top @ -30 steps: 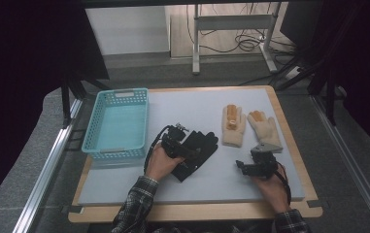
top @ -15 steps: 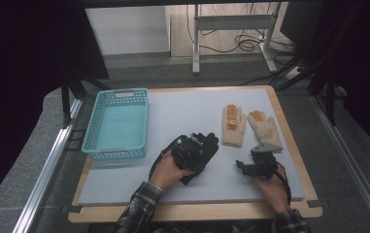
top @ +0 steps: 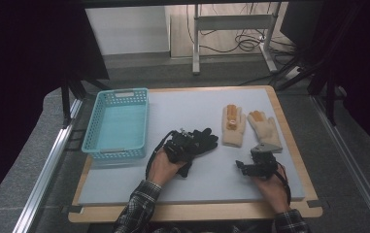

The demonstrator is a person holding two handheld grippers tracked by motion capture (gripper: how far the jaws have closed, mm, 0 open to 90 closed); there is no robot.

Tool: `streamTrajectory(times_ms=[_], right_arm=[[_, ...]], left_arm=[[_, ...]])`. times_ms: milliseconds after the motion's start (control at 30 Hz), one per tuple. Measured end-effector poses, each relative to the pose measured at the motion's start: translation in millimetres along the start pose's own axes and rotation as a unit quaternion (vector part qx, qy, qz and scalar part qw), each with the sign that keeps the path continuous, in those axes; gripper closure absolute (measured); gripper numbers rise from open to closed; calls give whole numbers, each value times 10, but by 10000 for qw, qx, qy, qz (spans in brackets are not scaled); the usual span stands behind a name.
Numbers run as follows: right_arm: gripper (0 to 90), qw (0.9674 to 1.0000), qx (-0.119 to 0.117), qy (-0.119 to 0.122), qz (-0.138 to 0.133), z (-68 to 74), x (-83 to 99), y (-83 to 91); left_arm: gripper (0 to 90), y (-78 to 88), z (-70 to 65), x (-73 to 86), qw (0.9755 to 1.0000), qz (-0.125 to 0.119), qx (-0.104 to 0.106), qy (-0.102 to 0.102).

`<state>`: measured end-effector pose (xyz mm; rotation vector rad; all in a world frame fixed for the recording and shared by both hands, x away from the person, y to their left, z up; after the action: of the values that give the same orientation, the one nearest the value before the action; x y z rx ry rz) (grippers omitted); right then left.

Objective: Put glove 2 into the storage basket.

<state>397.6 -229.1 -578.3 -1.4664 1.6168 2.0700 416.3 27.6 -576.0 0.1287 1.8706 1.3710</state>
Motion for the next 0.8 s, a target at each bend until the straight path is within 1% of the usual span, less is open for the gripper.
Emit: streamTrajectory(times_ms=[33,67,100,233,300,400,600,633,667,700,800], right_arm=[[234,10000,0,0,0,0,0,0],[234,10000,-1,-1,-3,0,0,-1],[234,10000,-2,-5,0,2,0,0],[233,10000,-4,0,-1,1,0,-1],[232,10000,-6,-3,1,1,0,0],[232,10000,-9,-1,-1,1,0,-1],[230,10000,-14,-1,-2,2,0,0],[230,10000,-14,-1,-2,2,0,0],[230,10000,-14,-3,-3,2,0,0],[230,10000,-14,-4,-2,2,0,0],[230,10000,-14,-3,-2,3,0,0]], left_arm=[[556,0,0,0,10000,0,0,0],[556,3,12,0,10000,-1,5,8],[595,6,19,0,10000,-3,0,8],[645,30,19,-18,10000,-15,-21,-42],[649,37,21,-27,10000,-8,-16,-33],[648,95,56,-93,9999,-43,-140,-10],[645,261,130,-223,9995,-171,-250,55],[645,261,130,-223,9995,-171,-250,55],[645,296,141,-248,9994,-206,-258,55],[644,369,163,-295,9993,-252,-261,47],[640,476,195,-368,9989,-339,-309,70]])
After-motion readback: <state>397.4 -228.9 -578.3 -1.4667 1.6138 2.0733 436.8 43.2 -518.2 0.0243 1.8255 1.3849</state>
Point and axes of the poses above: each handheld gripper's, and its own axes: y roughly backward along the jaws, x roughly out of its underside, z roughly to its left, the point moved 7 cm from there along -y, roughly forward along the jaws
